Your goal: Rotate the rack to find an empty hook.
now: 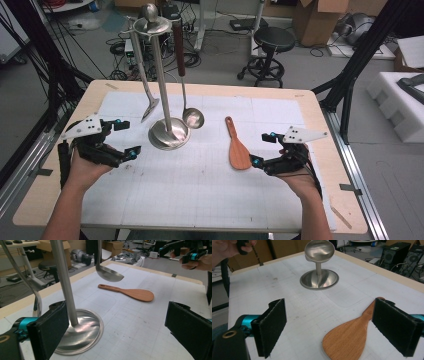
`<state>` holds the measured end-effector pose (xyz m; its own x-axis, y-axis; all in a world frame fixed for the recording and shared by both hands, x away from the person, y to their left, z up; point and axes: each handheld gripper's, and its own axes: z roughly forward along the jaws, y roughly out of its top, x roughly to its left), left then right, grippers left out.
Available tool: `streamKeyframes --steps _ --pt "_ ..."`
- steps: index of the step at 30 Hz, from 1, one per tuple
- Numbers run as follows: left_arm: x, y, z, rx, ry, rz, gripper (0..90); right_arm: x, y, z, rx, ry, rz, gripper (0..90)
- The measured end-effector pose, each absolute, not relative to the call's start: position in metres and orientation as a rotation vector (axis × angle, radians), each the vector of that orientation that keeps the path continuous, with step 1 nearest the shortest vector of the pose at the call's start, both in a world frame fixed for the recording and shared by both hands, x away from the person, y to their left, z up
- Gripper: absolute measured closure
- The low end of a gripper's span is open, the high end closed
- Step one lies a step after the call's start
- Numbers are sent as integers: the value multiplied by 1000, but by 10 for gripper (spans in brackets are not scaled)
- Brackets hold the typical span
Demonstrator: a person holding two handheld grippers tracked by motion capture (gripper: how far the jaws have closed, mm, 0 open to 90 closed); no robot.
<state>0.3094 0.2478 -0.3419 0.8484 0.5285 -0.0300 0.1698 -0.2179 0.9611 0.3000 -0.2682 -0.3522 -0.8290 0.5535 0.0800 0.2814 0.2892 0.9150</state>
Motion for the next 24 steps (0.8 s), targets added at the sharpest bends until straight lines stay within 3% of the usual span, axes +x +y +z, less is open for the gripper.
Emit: streamKeyframes --steps 13,24 --pt "326 228 -296 1771 493 312 173 300 -269 -353 762 2318 1569 117" --pt "338 219 -255 1745 422 291 451 301 -269 -355 763 2332 1563 117"
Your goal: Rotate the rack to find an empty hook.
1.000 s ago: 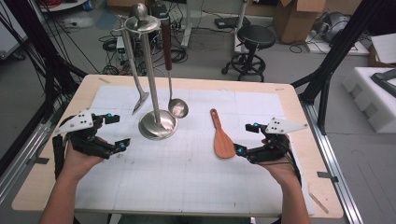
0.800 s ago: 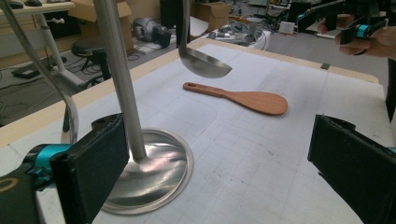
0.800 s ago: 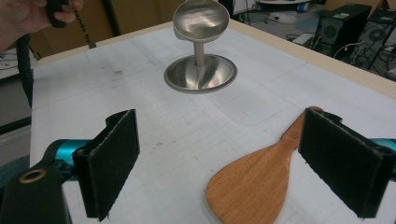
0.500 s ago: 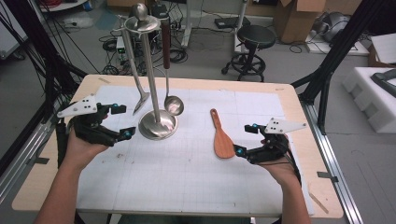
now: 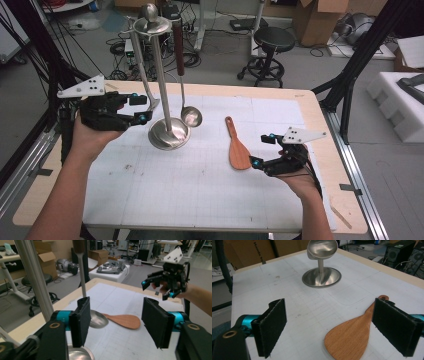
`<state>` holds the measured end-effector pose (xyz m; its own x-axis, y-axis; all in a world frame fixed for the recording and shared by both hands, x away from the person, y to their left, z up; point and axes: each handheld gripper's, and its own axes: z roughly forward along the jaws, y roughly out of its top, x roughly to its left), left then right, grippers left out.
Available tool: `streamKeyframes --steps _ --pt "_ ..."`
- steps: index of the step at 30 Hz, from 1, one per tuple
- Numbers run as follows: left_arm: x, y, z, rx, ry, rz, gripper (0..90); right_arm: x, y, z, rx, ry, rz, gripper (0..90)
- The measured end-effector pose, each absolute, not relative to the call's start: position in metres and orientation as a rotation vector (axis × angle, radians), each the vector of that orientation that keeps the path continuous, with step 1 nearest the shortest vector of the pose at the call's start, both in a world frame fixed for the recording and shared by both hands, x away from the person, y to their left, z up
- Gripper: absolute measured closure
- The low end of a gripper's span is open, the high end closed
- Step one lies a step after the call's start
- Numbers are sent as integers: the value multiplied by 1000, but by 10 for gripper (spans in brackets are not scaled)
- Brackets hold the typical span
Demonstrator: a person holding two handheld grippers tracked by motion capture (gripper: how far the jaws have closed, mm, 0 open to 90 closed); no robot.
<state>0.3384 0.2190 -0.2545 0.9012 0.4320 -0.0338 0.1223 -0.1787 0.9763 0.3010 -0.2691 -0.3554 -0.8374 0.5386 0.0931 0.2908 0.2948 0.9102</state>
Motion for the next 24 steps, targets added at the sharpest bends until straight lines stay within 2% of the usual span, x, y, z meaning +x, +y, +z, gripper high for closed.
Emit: streamKeyframes --steps 4,12,14,17,24 --pt "343 217 -242 1742 426 315 550 301 -269 -356 763 2333 1563 117" --pt "349 210 -211 1768 405 370 667 302 -268 -357 768 2338 1561 117" --pt "350 212 -205 1756 400 380 737 302 -268 -357 768 2339 1563 117" --pt "353 215 -197 1744 409 399 793 302 -269 -357 770 2338 1565 117" --pt "366 222 -181 1715 446 417 851 303 -270 -358 778 2340 1569 117"
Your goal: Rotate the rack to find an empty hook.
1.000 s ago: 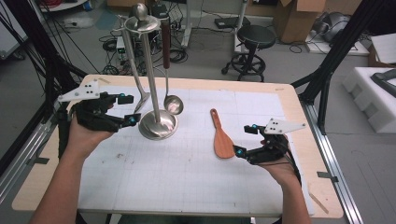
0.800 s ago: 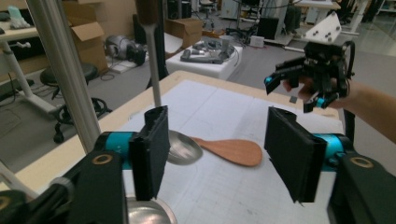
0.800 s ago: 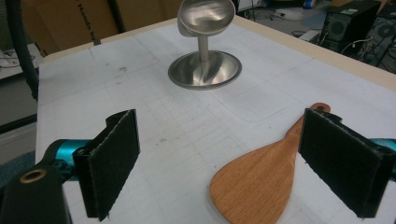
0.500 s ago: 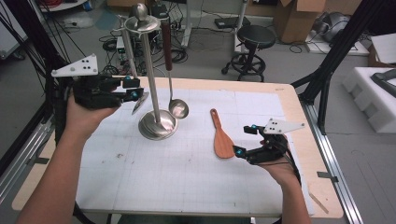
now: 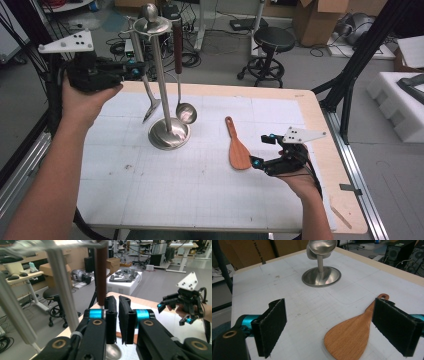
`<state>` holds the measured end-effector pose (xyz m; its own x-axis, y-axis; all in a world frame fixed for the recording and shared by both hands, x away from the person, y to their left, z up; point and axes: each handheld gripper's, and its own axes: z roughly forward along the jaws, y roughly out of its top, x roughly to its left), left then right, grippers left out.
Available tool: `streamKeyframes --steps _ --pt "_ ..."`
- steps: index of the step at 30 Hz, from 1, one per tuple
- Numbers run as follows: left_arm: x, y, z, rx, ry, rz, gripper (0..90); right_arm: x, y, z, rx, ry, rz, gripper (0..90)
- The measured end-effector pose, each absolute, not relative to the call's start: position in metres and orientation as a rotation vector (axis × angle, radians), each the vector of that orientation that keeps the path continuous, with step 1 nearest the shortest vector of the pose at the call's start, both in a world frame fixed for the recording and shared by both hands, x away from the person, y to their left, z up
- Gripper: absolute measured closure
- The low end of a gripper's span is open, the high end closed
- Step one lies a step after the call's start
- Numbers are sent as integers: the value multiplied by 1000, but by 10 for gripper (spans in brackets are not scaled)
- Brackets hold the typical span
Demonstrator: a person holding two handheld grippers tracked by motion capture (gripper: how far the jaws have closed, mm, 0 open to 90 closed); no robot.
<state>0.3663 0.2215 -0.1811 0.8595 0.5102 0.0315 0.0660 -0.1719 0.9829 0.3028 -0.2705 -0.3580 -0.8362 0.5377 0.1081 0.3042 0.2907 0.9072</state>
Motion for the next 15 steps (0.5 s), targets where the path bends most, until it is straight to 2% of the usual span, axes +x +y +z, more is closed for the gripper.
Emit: streamKeyframes --steps 5,15 --pt "374 226 -169 1712 454 433 891 304 -270 -359 779 2343 1566 117" --pt "381 231 -153 1695 469 465 895 303 -272 -360 786 2339 1571 117"
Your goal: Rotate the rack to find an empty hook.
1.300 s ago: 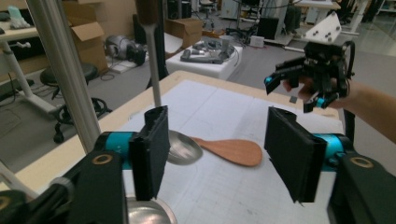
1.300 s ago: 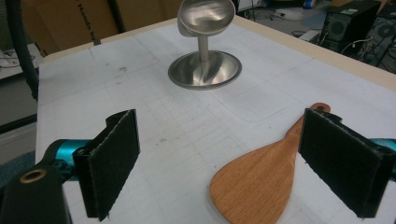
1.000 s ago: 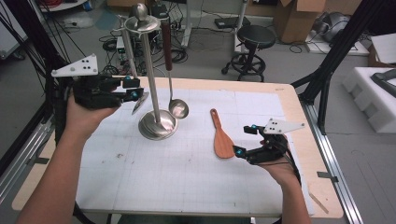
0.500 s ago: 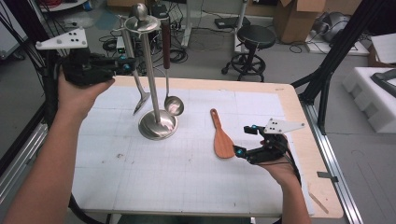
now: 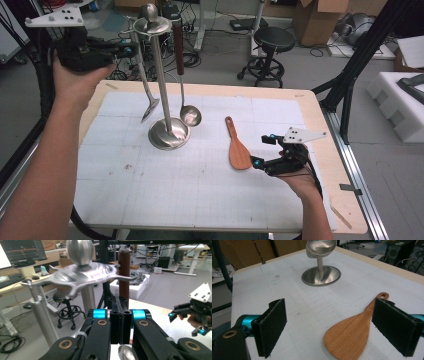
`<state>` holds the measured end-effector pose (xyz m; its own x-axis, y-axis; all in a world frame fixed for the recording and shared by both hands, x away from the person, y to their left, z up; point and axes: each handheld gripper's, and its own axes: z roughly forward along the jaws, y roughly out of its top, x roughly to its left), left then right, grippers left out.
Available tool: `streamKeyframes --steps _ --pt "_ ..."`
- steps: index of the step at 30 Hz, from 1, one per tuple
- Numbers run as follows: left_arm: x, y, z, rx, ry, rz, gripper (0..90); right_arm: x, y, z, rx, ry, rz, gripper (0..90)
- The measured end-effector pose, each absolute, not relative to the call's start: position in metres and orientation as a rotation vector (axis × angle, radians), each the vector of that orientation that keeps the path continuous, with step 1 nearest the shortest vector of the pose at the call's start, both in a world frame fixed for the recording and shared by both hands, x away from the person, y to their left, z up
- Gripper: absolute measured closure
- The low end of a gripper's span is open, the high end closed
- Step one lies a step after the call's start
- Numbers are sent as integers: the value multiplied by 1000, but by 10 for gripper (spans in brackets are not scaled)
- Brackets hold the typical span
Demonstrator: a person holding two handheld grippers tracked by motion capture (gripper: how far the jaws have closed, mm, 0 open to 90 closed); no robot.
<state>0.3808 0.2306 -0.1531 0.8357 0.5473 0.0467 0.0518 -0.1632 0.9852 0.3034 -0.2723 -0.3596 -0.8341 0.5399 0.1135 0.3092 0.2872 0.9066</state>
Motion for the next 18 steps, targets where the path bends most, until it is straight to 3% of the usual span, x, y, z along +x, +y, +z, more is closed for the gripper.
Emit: streamKeyframes --steps 18 --pt "392 246 -148 1652 534 498 896 302 -273 -360 788 2337 1569 117"
